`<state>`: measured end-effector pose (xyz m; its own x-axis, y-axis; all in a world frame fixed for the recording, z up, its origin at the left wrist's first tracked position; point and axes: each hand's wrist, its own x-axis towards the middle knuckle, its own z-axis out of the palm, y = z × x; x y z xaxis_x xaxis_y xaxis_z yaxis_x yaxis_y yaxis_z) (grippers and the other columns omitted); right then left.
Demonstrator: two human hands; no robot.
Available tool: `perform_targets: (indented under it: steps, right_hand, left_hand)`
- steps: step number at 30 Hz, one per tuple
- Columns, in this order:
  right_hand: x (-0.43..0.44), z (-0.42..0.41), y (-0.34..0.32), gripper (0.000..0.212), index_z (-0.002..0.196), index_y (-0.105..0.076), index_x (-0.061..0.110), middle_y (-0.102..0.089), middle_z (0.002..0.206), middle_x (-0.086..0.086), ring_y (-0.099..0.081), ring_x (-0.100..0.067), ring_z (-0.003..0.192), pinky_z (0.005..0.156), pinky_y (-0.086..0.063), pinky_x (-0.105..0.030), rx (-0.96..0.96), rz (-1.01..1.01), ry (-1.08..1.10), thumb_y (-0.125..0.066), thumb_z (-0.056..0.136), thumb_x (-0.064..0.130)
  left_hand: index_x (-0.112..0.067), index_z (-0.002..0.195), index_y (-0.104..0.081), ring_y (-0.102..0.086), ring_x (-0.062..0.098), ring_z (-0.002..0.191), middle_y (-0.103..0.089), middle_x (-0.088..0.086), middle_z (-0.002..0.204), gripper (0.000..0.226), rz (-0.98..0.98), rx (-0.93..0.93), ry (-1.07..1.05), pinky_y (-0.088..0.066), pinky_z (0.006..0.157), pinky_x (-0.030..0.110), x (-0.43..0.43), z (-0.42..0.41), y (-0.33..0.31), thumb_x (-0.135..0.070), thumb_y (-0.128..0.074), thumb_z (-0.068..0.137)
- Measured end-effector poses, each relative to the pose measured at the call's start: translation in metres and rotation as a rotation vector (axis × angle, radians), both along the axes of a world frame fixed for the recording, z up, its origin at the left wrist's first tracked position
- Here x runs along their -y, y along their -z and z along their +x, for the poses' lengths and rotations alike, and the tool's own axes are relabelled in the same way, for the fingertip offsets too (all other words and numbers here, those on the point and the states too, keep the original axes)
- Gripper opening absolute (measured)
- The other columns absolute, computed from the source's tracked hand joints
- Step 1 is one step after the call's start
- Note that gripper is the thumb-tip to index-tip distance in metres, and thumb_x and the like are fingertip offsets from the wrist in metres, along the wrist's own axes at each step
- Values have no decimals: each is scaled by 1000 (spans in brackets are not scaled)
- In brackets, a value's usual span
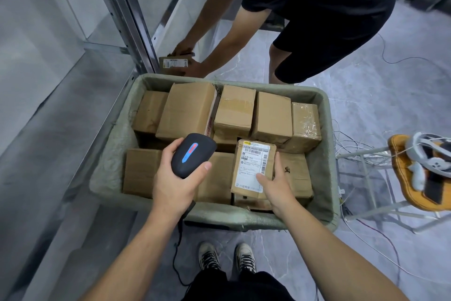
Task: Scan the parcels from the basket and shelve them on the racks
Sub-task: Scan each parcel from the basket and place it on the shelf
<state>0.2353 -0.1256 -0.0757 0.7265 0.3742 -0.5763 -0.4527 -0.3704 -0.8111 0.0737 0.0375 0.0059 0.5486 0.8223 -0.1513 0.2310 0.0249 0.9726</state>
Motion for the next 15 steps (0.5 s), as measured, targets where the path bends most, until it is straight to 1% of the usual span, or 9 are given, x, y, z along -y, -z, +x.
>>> perform_targets:
  steps: [2, 4, 5, 10, 11, 12, 13, 15]
  right_hand:
    - [1, -2, 1, 88, 159, -8, 44, -57, 138, 6, -61, -2, 104, 89, -56, -33, -11, 19, 18, -54, 100, -2]
    - [2, -4, 1, 87, 159, -11, 46, -57, 142, 4, -61, -4, 109, 101, -53, -41, -7, 39, 28, -54, 100, -2]
    - [3, -5, 1, 87, 158, -12, 46, -56, 144, 4, -61, -5, 112, 103, -51, -43, 1, 47, 30, -54, 100, -3]
    - [0, -7, -6, 86, 155, -15, 52, -53, 147, 6, -61, -11, 117, 102, -53, -41, 74, 71, 25, -57, 100, 2]
    - [-1, -7, -10, 86, 155, -14, 53, -52, 147, 7, -60, -12, 119, 103, -52, -39, 95, 77, 10, -57, 100, 4]
    - [-2, -8, -14, 85, 155, -14, 53, -51, 148, 8, -59, -12, 122, 104, -50, -36, 126, 79, -17, -57, 100, 5]
    - [-3, -7, -18, 84, 155, -14, 53, -50, 149, 9, -56, -12, 125, 106, -48, -33, 166, 79, -47, -57, 100, 6]
    - [-5, -5, -27, 83, 157, -14, 49, -45, 152, 13, -49, -10, 132, 109, -41, -29, 255, 101, -107, -56, 101, 5]
  left_hand:
    - [-59, 117, -55, -69, 22, 101, -69, -12, 115, 68, 5, -6, 11, -58, 88, 59, -1, -2, 0, -59, -84, 56]
    - [-61, 115, -55, -69, 20, 100, -69, -12, 114, 67, 3, -4, 16, -58, 88, 58, -2, -4, 0, -58, -83, 55]
    - [-60, 115, -55, -69, 19, 99, -69, -12, 113, 66, 1, 0, 16, -58, 88, 58, -3, -4, 0, -58, -83, 55]
    - [-62, 113, -55, -69, 19, 98, -70, -17, 111, 65, 8, 18, 19, -58, 89, 58, 1, -8, -1, -57, -83, 55]
    - [-63, 113, -55, -69, 18, 99, -70, -19, 110, 65, 17, 18, 20, -59, 89, 57, 4, -9, -2, -57, -83, 55]
    - [-63, 113, -54, -69, 14, 99, -69, -23, 109, 65, 25, 17, 23, -59, 89, 53, 8, -10, -4, -57, -83, 56]
    - [-61, 114, -54, -69, 9, 99, -68, -28, 108, 65, 37, 20, 25, -59, 90, 46, 12, -11, -6, -56, -84, 56]
    - [-53, 116, -54, -67, -3, 96, -67, -35, 105, 65, 57, 36, 17, -56, 87, 26, 23, -11, -13, -48, -85, 60]
